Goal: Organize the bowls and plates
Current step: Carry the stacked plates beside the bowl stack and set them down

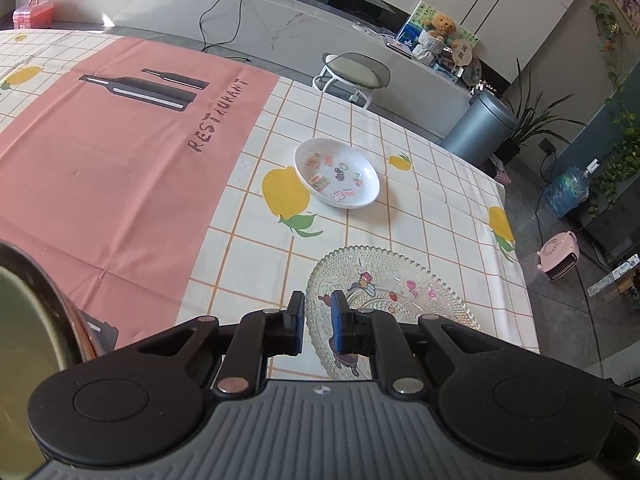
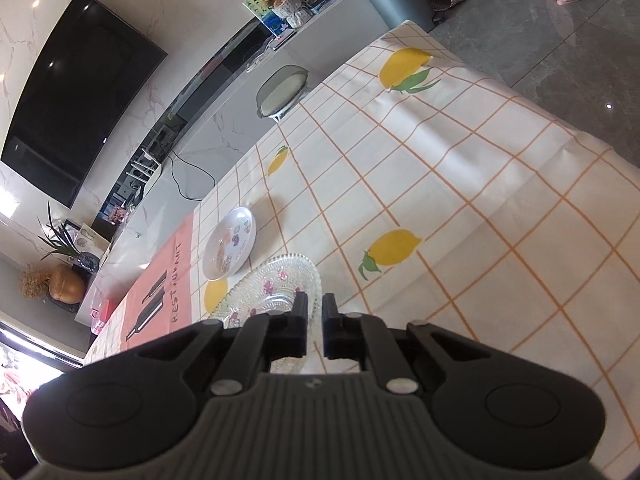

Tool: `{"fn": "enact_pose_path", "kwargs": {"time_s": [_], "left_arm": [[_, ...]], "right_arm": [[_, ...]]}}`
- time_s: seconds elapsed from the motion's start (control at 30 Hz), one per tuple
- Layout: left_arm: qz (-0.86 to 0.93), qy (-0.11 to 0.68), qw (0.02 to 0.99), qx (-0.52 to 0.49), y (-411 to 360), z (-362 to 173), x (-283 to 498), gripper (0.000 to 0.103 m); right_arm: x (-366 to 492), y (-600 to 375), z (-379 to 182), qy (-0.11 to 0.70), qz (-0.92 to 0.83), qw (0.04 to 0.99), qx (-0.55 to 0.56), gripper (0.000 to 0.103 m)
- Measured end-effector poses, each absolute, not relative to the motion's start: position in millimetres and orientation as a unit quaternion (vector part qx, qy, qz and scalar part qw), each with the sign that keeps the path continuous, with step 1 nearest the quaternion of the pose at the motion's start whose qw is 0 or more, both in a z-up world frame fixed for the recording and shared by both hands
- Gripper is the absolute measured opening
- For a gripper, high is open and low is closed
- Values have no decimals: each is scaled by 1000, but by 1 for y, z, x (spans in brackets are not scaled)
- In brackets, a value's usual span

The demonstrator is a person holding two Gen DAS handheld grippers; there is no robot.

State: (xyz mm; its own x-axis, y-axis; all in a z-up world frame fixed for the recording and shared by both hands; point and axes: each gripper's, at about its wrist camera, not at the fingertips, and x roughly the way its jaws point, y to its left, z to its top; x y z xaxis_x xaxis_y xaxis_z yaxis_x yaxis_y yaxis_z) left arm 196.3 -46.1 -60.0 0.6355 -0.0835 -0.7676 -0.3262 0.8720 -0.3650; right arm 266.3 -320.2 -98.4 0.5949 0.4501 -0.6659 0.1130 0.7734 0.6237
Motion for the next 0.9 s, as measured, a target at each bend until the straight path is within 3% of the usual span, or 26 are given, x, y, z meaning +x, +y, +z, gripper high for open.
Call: {"fn": "enact_pose_path", "kwargs": {"time_s": [0.53, 0.9], "left_arm": [[0, 442, 869, -221, -60, -57, 127, 15], [-22, 446, 872, -199, -71, -62, 114, 15]], "right_arm": [[163, -344, -89, 443, 62, 831, 330, 5], [138, -352, -90, 445, 42, 835, 321, 6]]}}
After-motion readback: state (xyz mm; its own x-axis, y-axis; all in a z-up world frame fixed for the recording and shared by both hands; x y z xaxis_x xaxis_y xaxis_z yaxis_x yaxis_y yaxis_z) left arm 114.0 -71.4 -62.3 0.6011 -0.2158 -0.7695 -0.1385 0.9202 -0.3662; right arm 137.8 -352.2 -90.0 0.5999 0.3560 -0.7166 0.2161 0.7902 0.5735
